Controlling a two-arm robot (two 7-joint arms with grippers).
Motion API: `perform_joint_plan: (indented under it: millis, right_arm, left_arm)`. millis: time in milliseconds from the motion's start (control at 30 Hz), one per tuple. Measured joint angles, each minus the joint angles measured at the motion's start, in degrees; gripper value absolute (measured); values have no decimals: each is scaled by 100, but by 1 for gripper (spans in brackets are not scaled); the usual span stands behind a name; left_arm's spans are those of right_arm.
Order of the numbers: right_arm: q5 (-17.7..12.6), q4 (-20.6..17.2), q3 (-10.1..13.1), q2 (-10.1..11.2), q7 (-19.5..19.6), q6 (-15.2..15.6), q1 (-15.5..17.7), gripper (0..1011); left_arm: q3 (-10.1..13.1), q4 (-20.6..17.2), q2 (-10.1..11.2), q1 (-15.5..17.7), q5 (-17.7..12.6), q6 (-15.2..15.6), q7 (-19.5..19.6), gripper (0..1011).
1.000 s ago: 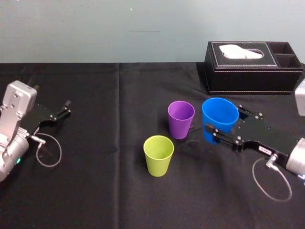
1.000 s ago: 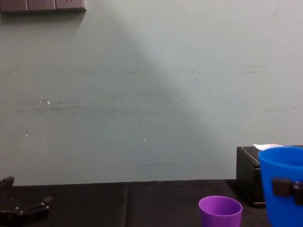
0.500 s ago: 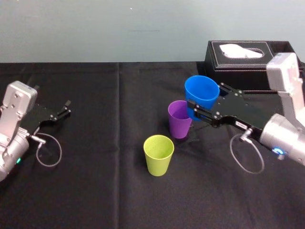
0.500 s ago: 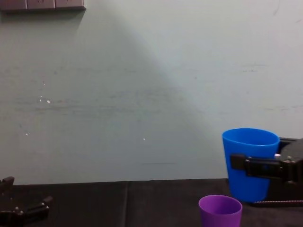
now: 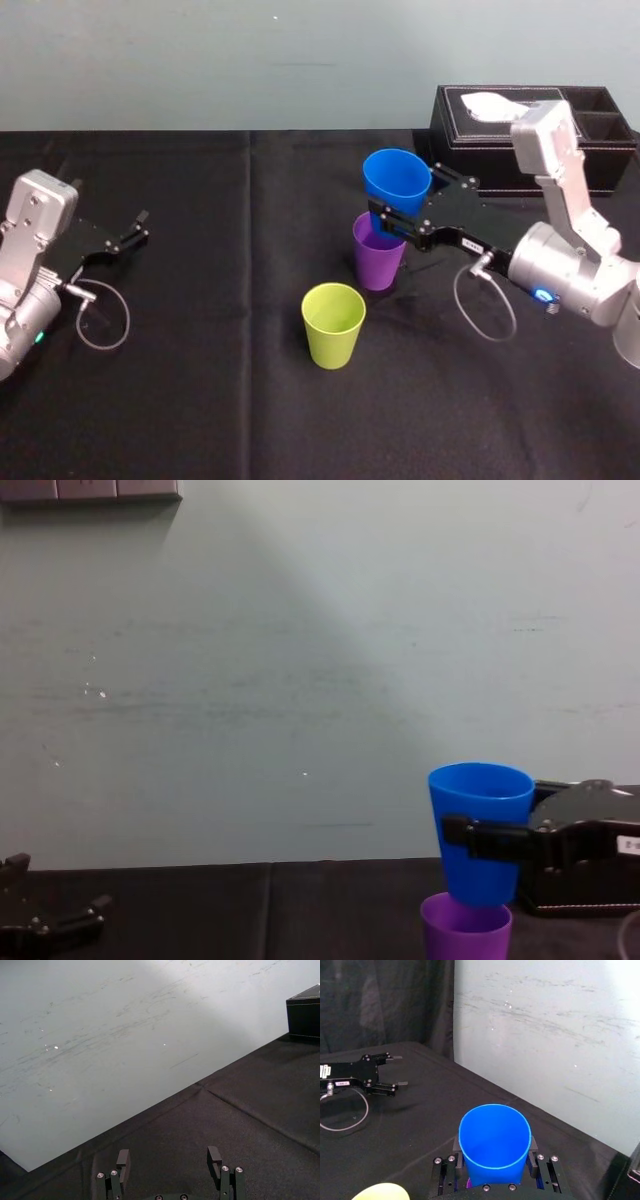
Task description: Stack the three plastic cups sequentially using one hand.
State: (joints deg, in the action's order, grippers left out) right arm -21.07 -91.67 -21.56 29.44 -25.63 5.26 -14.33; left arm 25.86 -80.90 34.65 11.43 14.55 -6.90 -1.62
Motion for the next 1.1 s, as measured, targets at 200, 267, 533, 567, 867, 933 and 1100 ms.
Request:
perform_joint_plan:
  millis: [200,267,533,567,867,933,1100]
  right_arm:
    - [74,240,-109,-106,-93,-43,-163,720]
    - [90,286,-131,-127,-103,-57,-190,720]
    - [154,433,-182,-197,-119,-84,-239,720]
    - [156,439,-182,-198,-122,-87,-239,720]
    - [155,565,-164,-210,-161,-141,-199,720]
    - [147,593,-162,-214,-181,-147,-195,719]
    - [108,664,-157,-224,-221,-183,-166,720]
  left_arm:
    - [0,0,0,0,0,0,0,1011]
    - [0,0,0,0,0,0,0,1011]
    - [0,0,0,0,0,0,0,1011]
    - [0,0,0,0,0,0,0,1011]
    - [0,0,0,0,0,0,0,1011]
    - [0,0,0,0,0,0,0,1011]
    - [0,0,0,0,0,0,0,1011]
